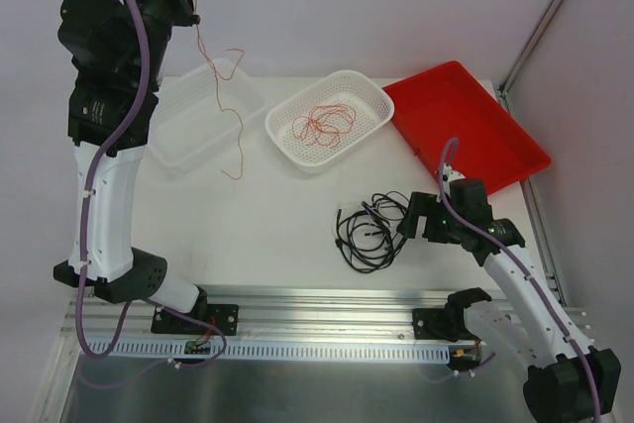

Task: Untangle the cables

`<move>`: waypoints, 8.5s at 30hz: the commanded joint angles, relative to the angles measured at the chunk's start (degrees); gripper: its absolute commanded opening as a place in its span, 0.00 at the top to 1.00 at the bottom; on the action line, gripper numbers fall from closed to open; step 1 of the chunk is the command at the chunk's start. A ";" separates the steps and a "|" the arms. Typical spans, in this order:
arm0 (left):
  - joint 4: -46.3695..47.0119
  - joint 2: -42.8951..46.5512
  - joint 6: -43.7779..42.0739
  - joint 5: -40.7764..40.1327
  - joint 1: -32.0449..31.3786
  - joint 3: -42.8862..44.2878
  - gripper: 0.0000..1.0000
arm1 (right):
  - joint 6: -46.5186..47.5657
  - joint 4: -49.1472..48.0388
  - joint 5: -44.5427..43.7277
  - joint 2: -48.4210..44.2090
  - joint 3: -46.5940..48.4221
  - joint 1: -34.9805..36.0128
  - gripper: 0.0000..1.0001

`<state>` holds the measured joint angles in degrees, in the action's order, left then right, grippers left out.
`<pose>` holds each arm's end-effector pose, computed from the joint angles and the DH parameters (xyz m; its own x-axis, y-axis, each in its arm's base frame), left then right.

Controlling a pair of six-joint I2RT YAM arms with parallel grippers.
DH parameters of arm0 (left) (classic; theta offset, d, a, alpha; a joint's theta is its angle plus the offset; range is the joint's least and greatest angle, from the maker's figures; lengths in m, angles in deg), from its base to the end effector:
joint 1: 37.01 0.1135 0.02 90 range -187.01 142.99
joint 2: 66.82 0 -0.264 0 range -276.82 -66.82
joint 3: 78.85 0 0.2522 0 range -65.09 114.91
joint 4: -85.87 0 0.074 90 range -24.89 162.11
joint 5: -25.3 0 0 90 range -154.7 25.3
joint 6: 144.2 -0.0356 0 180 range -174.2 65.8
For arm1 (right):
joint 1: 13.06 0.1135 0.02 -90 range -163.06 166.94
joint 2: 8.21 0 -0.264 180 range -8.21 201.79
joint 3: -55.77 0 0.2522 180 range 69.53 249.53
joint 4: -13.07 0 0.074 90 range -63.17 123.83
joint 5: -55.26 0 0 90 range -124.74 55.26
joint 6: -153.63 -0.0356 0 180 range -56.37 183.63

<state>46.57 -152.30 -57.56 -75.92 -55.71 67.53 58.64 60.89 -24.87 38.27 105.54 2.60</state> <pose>0.2136 -0.0650 0.6371 0.3565 -0.0600 -0.9324 0.1224 0.9923 -0.0170 0.1599 0.0512 0.2429 -0.7061 -0.1089 -0.6997 -0.3234 0.9286 0.1818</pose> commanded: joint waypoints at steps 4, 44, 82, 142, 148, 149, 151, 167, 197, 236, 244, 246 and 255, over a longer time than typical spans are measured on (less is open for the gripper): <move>14.10 -1.19 3.26 6.91 0.07 0.89 0.94 | 1.39 1.88 0.33 -0.25 2.40 -0.37 0.02; -3.55 25.46 43.25 3.67 -0.29 -87.09 0.04 | 1.30 1.27 2.79 -0.77 1.17 -0.10 0.01; -5.66 -17.01 56.97 -7.50 2.62 -69.95 0.50 | 2.80 3.64 5.16 -10.35 -0.77 0.07 0.00; 7.78 -20.52 32.35 0.67 -3.89 -3.41 1.00 | 2.71 3.38 4.46 -9.57 -1.12 0.07 0.00; 11.30 -25.88 33.85 1.47 -4.15 -4.74 1.00 | 2.88 3.47 4.20 -8.60 -0.94 0.07 0.00; 11.48 -26.49 34.20 1.64 -4.24 -4.82 1.00 | 2.97 3.55 4.11 -8.51 -0.94 0.07 0.00; 11.83 -27.64 34.99 1.99 -4.41 -5.78 1.00 | 2.88 3.82 3.67 -8.34 -0.85 0.07 0.00; 13.76 -34.25 32.63 7.43 -4.86 -21.16 0.86 | 2.89 4.52 3.49 -7.98 -0.50 0.07 0.00; 10.51 4.98 39.92 13.07 -29.20 -76.11 0.08 | -0.01 -2.07 7.45 5.90 6.53 5.16 0.32; 10.33 -0.56 23.67 13.06 -31.84 -69.62 0.09 | -4.15 -11.74 -0.20 8.28 -2.08 10.71 0.89; 11.57 -12.95 5.30 22.03 -31.93 -59.59 0.08 | -3.00 -12.18 1.73 8.28 -5.33 8.08 0.89; 11.83 -15.58 0.92 23.69 -31.93 -57.30 0.09 | -2.83 -12.35 2.34 8.10 -5.95 7.37 0.89; 11.74 -22.36 -8.15 28.97 -31.49 -52.02 0.29 | -2.56 -12.71 3.67 8.45 -6.83 5.35 0.89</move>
<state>57.48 -173.91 -60.14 -51.27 -87.27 12.67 55.73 48.50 -22.25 47.49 98.76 8.39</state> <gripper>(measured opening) 0.716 0.116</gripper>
